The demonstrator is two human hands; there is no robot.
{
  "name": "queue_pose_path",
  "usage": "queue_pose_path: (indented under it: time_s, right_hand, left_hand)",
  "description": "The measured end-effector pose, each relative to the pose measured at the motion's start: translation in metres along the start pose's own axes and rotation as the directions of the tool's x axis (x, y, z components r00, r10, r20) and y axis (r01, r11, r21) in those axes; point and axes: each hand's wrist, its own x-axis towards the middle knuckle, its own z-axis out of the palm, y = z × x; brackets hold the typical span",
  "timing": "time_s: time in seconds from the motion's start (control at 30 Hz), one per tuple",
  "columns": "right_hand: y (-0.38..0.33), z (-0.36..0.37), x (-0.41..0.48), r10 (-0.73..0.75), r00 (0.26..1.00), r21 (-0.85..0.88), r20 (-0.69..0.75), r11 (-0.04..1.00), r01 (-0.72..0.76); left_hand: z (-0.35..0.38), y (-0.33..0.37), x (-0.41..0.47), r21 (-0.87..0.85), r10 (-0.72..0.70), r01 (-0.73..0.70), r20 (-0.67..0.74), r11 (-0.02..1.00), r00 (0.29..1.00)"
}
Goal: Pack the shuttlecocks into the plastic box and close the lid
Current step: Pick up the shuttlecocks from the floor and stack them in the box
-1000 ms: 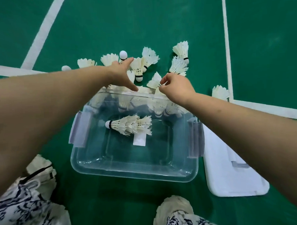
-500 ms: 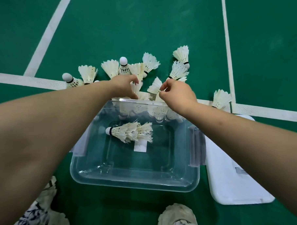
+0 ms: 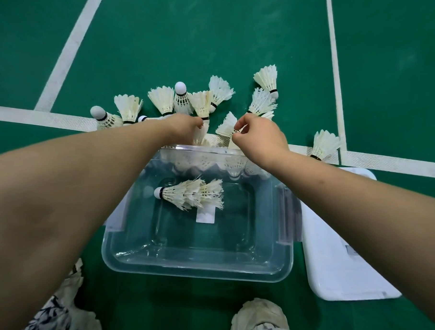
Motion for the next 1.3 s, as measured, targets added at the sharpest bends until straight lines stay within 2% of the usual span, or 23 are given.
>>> queue_pose_path:
  time_s: [0.47, 0.57, 0.67, 0.77, 0.9, 1.07, 1.2, 1.3]
  right_hand:
    - [0.000, -0.001, -0.003, -0.008, 1.000, 0.011, -0.014, 1.000, 0.008]
    - [-0.002, -0.004, -0.005, -0.010, 1.000, 0.050, -0.015, 0.999, 0.010]
    - [-0.005, -0.011, -0.008, -0.010, 0.999, 0.170, -0.034, 0.985, 0.016]
    - [-0.015, -0.027, -0.011, -0.078, 0.995, 0.174, -0.055, 0.981, 0.087]
    - [-0.037, -0.061, -0.019, -0.187, 0.977, 0.161, -0.100, 0.966, 0.202]
    - [-0.068, -0.090, -0.042, -0.307, 0.952, 0.240, 0.011, 0.925, 0.295]
    - [-0.084, -0.092, -0.069, -0.364, 0.926, 0.330, 0.099, 0.890, 0.315]
    - [-0.092, -0.088, -0.087, -0.379, 0.917, 0.401, 0.124, 0.865, 0.303]
  left_hand:
    - [-0.013, 0.003, -0.012, -0.176, -0.065, 0.023, -0.233, 0.984, 0.970]
    - [-0.021, 0.001, -0.020, -0.221, -0.082, 0.014, -0.302, 0.975, 0.950]
    - [-0.036, 0.000, -0.035, -0.176, -0.051, -0.016, -0.374, 0.984, 0.926]
    - [-0.059, 0.001, -0.056, -0.105, 0.005, -0.054, -0.422, 0.993, 0.907]
    - [-0.098, 0.006, -0.087, -0.118, 0.060, -0.131, -0.473, 0.984, 0.879]
    - [-0.119, 0.020, -0.130, -0.053, 0.138, -0.181, -0.453, 0.982, 0.881]
    - [-0.114, 0.033, -0.160, -0.032, 0.213, -0.242, -0.372, 0.970, 0.904]
    - [-0.106, 0.041, -0.179, -0.014, 0.272, -0.296, -0.352, 0.955, 0.895]
